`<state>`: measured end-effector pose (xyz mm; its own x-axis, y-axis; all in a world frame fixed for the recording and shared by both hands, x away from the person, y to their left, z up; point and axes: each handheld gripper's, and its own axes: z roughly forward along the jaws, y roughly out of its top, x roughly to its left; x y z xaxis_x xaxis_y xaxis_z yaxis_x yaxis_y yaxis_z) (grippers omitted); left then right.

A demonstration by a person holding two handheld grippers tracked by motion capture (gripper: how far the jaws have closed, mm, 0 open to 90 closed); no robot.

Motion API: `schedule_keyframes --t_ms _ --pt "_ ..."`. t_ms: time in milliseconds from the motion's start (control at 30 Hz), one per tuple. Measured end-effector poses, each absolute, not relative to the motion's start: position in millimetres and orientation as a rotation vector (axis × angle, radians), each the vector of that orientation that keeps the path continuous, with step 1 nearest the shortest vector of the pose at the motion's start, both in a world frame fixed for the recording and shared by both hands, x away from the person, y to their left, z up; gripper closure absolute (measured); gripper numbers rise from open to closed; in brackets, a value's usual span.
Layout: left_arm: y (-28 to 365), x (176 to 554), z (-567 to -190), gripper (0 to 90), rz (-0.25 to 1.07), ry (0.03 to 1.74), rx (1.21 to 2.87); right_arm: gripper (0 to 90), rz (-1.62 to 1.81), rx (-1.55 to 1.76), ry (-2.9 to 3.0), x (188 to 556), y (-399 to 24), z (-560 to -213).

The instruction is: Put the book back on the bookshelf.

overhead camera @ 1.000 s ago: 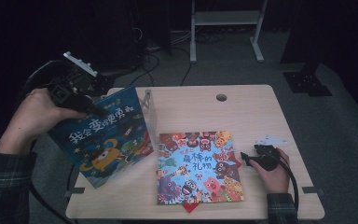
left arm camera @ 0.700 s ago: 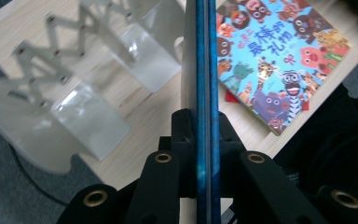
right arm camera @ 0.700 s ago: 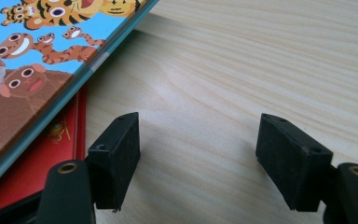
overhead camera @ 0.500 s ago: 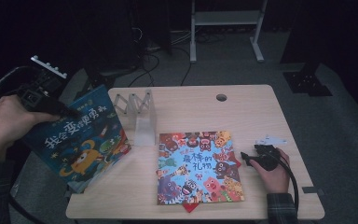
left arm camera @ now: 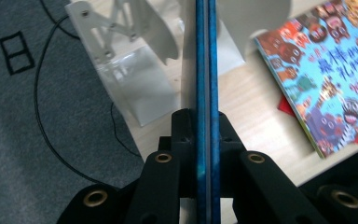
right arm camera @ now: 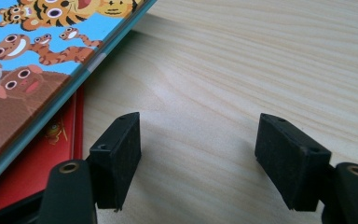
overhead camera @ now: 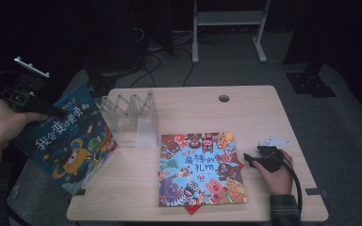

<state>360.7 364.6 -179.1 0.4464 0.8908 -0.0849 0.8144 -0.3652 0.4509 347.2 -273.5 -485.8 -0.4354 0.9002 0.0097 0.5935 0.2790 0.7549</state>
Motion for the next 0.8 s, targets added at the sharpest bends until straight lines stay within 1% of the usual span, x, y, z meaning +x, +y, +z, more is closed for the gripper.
schedule_keyframes --t_ms 200,500,800 --pt "376.6 371.6 -186.5 82.2 0.263 1.528 2.178 30.2 0.98 1.347 2.133 347.1 -273.6 -485.7" --pt "382.4 392.7 -190.9 82.3 0.286 1.646 2.077 31.0 0.98 1.347 2.132 347.1 -273.9 -485.7" --pt "387.3 414.3 -192.4 82.3 0.275 1.753 1.974 31.3 0.98 1.346 2.131 347.1 -274.0 -485.7"
